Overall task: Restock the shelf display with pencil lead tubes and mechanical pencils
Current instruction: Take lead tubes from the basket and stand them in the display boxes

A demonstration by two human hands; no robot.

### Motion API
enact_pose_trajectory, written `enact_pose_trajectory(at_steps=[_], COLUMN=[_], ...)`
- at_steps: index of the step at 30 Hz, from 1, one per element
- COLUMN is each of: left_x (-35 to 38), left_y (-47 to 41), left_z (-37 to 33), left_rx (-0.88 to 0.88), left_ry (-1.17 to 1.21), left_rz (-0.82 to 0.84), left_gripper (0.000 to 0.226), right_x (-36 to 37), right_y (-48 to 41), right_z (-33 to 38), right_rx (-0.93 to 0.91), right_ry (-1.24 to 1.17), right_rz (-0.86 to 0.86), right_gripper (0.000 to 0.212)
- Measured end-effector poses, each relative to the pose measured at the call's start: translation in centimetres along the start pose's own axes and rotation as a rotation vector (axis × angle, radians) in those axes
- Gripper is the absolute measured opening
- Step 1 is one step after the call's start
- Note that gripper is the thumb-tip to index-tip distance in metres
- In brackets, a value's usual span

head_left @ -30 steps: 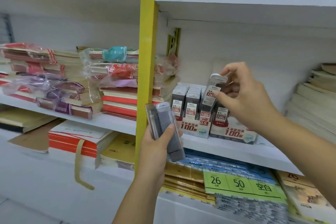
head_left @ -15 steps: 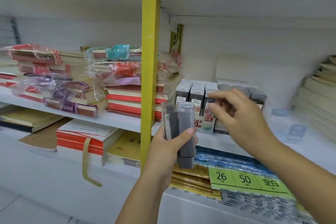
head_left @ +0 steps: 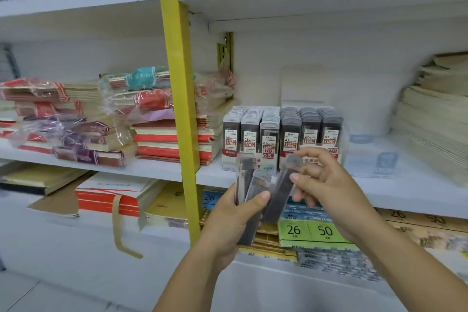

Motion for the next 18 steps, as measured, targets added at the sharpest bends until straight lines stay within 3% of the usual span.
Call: enact_pose_trajectory(at_steps=[9, 12, 18], left_x=[1.4, 1.2, 1.4], left_y=[0.0, -0.1, -0.3], left_z=[0.8, 1.0, 1.3], left_rx=[0.003, -0.01, -0.027], left_ry=[-0.034, -0.102, -0.114], left_rz=[-0.009, -0.038, -0.043], left_gripper=[0.025, 0.026, 0.025], right_x=[-0.9, -1.8, -2.1], right_y=[0.9, 1.1, 1.1], right_z=[-0.6, -0.8, -0.8], right_rx=[-0.014, 0.002, -0.009], right_ry=[-0.007, 0.009, 0.005], right_rz=[0.012, -0.017, -0.041], right_gripper=[0.018, 0.029, 0.029])
Point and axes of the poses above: each hand's wrist, its own y-axis away from the middle knuckle, its own x-axis out of the palm, z = x × y, the point moved 8 cm from there along -y, towards the middle knuckle, and after that the axes turned 5 degrees about -x, right-handed, at the moved point
